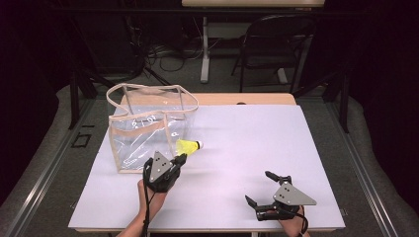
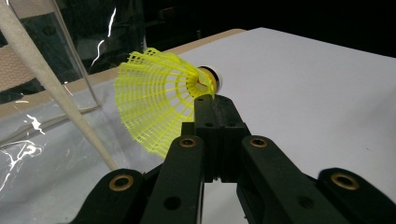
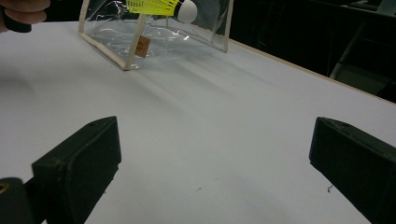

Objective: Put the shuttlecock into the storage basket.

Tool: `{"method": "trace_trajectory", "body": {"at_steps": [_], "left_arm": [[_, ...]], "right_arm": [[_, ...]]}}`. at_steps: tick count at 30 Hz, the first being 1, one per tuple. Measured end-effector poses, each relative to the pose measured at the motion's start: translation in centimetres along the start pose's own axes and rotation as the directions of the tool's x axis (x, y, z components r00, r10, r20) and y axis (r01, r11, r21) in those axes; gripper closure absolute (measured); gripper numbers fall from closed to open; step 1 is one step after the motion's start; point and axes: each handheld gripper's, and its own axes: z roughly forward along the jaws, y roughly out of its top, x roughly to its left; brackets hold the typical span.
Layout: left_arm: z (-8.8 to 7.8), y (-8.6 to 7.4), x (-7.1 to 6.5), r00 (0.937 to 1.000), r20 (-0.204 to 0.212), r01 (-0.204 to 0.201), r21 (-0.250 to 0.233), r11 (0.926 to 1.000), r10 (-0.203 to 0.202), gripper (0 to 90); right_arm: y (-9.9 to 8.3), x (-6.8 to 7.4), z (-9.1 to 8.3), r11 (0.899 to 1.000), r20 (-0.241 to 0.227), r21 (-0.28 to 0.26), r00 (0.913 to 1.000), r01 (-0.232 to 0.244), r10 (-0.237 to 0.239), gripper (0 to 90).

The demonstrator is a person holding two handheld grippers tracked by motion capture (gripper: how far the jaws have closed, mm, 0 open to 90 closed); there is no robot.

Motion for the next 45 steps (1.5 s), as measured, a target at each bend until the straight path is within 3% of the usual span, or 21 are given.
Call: {"method": "trace_trajectory", "body": {"at_steps": [45], "left_arm": [[-1.4, 4.9, 1.6, 0.9997, -0.002, -0.026, -0.109, 0.9937, 0.025, 90.0]], "right_arm": [[0.0, 0.0, 0.0, 1.0, 0.005, 0.004, 1.0, 0.005, -0.005, 1.8]]}}
